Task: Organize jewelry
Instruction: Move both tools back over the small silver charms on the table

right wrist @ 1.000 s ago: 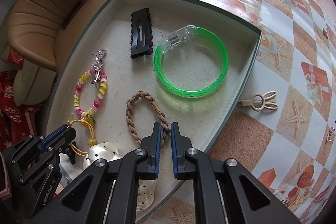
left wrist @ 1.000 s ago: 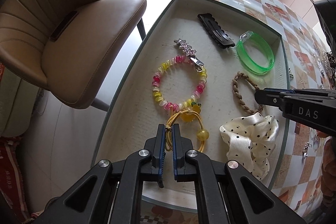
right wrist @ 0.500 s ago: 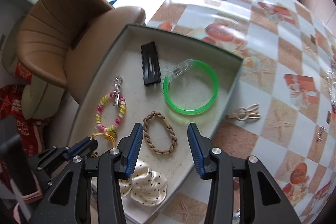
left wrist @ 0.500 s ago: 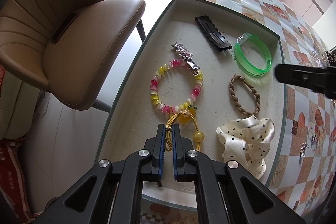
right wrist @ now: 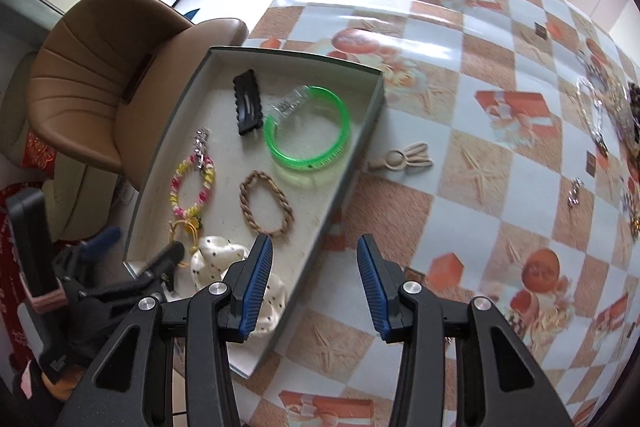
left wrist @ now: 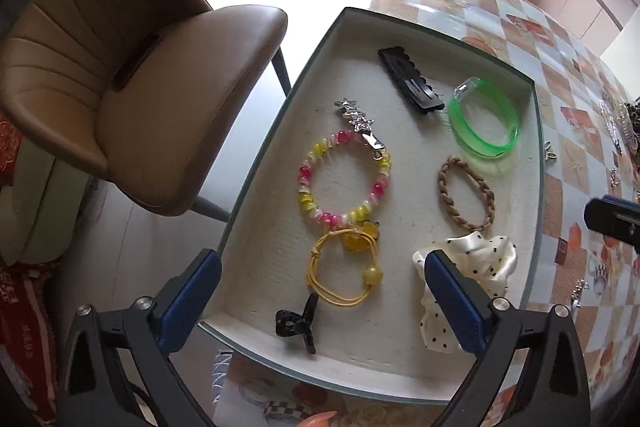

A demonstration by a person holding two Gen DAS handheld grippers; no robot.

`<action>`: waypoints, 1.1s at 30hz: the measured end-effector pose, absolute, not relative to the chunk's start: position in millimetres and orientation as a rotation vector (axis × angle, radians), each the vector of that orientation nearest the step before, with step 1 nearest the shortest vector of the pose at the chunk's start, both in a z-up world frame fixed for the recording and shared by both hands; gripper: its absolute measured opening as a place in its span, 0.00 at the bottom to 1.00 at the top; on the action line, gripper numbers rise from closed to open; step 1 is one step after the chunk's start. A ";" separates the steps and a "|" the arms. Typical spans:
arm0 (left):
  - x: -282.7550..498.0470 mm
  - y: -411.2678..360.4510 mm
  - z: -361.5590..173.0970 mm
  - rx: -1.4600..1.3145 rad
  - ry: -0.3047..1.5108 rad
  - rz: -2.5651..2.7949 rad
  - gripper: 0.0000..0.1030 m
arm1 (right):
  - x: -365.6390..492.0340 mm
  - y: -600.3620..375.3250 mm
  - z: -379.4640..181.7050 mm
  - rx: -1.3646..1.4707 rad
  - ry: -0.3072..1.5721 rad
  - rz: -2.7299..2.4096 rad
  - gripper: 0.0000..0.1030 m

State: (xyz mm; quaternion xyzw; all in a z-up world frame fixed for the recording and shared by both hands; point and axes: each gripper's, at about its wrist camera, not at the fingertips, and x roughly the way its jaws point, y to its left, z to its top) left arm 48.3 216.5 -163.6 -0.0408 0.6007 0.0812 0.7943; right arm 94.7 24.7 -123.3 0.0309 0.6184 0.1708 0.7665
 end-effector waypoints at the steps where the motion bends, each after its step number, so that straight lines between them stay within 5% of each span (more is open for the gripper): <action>1: 49.5 217.1 -162.4 -0.088 1.294 0.178 1.00 | 92.8 22.4 -123.1 0.069 1.344 0.367 0.46; 7: 50.2 215.5 -150.0 -0.064 1.285 0.191 1.00 | 82.4 5.9 -123.0 0.087 1.367 0.338 0.52; 13: 47.4 202.3 -134.0 -0.026 1.279 0.161 1.00 | 69.7 -16.3 -125.7 0.132 1.403 0.307 0.78; 33: 53.8 81.6 -92.2 0.087 1.237 -0.116 1.00 | 34.0 -152.4 -136.3 0.314 1.438 0.034 0.82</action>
